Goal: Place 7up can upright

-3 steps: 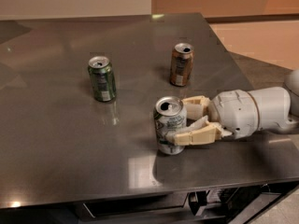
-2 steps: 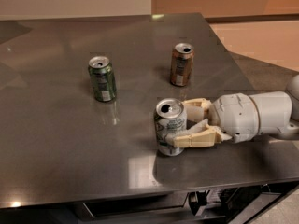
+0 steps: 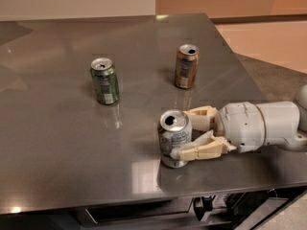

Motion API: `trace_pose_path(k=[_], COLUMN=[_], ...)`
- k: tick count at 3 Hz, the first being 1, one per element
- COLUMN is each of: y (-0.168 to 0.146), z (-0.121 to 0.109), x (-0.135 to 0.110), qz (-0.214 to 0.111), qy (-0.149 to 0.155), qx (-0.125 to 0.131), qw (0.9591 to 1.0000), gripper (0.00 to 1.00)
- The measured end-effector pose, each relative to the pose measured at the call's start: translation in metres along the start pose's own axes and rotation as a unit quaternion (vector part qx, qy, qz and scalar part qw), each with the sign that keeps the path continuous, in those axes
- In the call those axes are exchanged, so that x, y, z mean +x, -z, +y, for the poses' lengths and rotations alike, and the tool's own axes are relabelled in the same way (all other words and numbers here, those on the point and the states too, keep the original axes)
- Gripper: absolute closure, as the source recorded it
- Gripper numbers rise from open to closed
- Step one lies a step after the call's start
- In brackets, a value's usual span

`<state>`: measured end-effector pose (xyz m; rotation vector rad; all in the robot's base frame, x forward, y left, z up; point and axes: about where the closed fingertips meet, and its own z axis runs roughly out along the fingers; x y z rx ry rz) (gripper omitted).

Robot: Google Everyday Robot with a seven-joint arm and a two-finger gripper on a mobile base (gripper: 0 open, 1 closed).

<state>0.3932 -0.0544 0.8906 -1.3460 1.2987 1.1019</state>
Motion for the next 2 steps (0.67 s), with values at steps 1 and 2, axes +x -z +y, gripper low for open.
trace_pose_path(k=[1, 2], y=[-0.0016, -0.0017], z=[0.0006, 0.0006], x=[-0.0006, -0.0007], qz=[0.001, 0.001], qy=[0.001, 0.001], qx=[-0.001, -0.001], qw=[1.0000, 1.0000], gripper=[0.00, 0.00])
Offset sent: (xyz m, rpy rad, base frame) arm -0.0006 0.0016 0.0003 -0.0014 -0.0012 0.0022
